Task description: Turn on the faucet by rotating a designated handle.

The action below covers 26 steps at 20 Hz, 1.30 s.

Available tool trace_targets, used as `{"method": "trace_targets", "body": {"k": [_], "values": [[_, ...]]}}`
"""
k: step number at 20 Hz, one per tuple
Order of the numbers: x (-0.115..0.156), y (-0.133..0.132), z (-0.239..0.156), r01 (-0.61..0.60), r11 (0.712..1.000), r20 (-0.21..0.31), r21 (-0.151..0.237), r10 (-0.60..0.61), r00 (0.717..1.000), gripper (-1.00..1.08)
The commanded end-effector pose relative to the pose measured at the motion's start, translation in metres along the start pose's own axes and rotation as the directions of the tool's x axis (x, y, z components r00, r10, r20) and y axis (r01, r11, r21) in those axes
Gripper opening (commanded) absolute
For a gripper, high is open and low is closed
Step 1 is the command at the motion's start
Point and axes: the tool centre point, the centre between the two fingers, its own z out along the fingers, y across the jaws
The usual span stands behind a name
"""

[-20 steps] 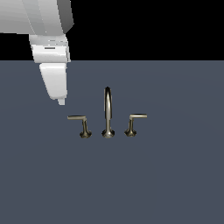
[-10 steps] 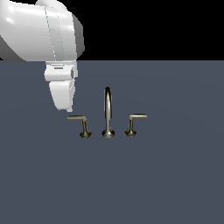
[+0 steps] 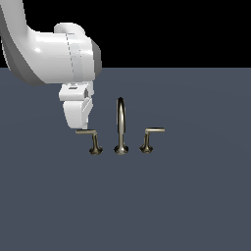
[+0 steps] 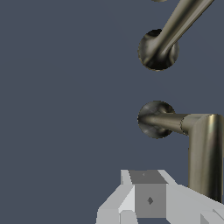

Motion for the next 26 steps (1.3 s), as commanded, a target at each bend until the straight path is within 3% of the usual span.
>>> {"method": "trace_targets", "body": {"k": [1, 13, 23, 26], "values": [[0.002, -0.004, 0.004, -0.02, 1.0, 0.0, 0.001, 0.02, 1.0, -1.0], [0.002, -0.005, 0.004, -0.022, 1.0, 0.001, 0.001, 0.022, 1.0, -1.0], [-0.017, 0.029, 0.004, -0.022, 1.0, 0.001, 0.001, 0.022, 1.0, -1.0], [-0.01, 0.024, 0.004, -0.03, 1.0, 0.003, 0.009, 0.03, 1.0, -1.0]]}}
